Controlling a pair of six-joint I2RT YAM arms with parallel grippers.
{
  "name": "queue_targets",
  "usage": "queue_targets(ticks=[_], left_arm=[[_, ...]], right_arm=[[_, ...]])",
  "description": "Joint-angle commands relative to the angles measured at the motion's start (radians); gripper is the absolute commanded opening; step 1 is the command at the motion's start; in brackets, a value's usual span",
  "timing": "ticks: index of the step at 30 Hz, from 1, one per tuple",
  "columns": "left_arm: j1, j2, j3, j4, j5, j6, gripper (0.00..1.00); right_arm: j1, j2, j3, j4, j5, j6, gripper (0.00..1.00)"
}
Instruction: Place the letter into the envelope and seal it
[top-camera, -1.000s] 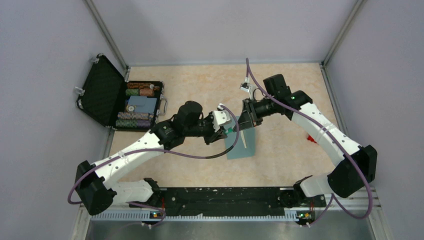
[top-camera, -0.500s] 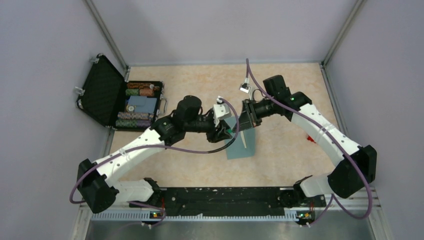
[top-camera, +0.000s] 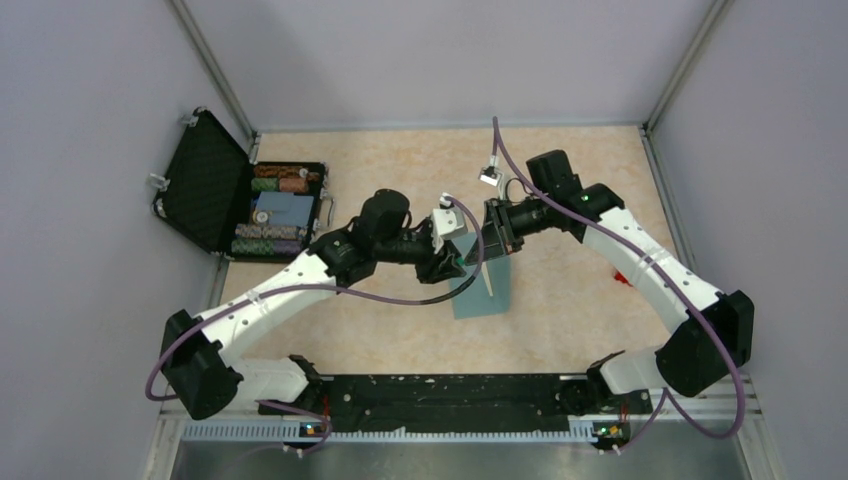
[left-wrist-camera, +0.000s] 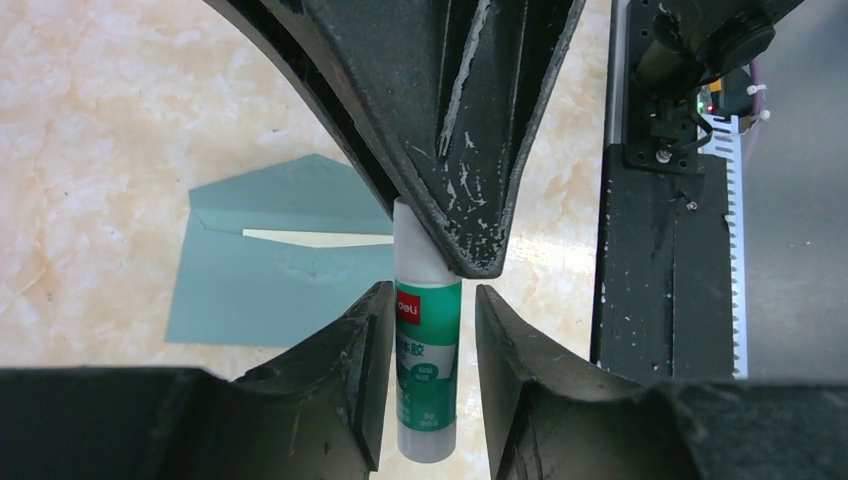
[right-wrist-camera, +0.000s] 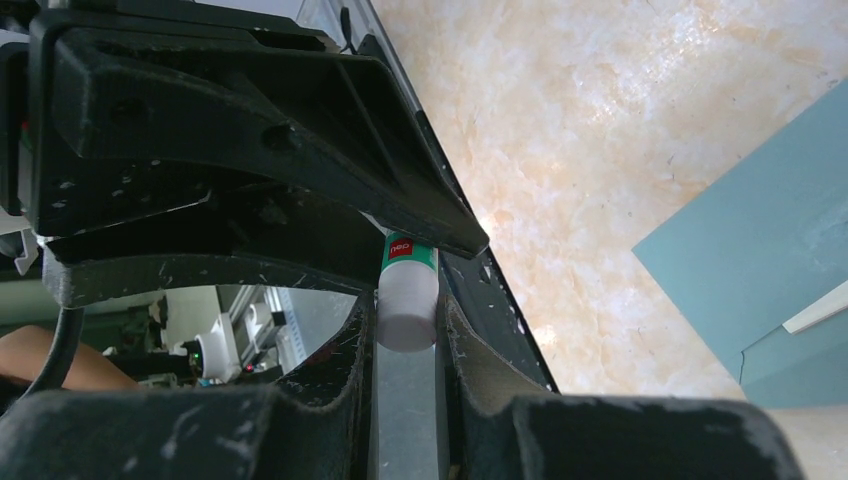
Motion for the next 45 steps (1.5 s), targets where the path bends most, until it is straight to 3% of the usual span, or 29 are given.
queue_targets(ticks=[1,7,8,11,14,18,24,31,36,38,42,45], left_arm=[[0.001,0.011,0.043,0.004,-0.005,0.004,0.42],[0.001,0.014,0.044,0.02,0.009,0.002,0.23],[0.001,0.015,0.043,0.022,0.015,0.001,0.2],[0.001,0.014,0.041,0.029,0.013,-0.012,0.09],[0.003,0.013,0.03,0.038,-0.008,-0.046,0.0],[0.009,0.012,0.012,0.057,-0.015,-0.1,0.0],[0.015,0.016,0.01,0.063,-0.023,-0.115,0.0],[0.018,0.02,0.008,0.082,-0.018,-0.129,0.0],[0.018,0.026,0.008,0.088,-0.017,-0.136,0.0],[0.02,0.027,0.008,0.089,-0.013,-0.136,0.0],[0.035,0.022,-0.001,0.09,0.026,-0.133,0.0],[0.041,0.014,-0.019,0.087,0.05,-0.099,0.0]], right_arm=[[0.012,-0.043,0.0,0.038,-0.013,-0.001,0.0],[0.011,-0.045,-0.008,0.041,0.0,0.0,0.0],[0.011,-0.045,-0.008,0.041,0.002,0.001,0.05],[0.009,-0.04,0.02,0.031,0.042,-0.004,0.36],[-0.004,-0.029,0.061,0.017,0.079,0.015,0.45],[-0.008,-0.02,0.091,0.002,0.082,0.027,0.44],[-0.008,-0.026,0.074,0.006,0.065,0.03,0.25],[-0.008,-0.023,0.053,0.023,0.053,0.038,0.24],[-0.008,-0.014,0.041,0.031,0.002,0.022,0.0],[-0.008,-0.021,0.039,0.029,-0.042,-0.047,0.0],[-0.008,-0.101,0.054,-0.003,-0.061,-0.403,0.0],[-0.008,-0.241,-0.016,0.113,-0.017,-0.598,0.0]])
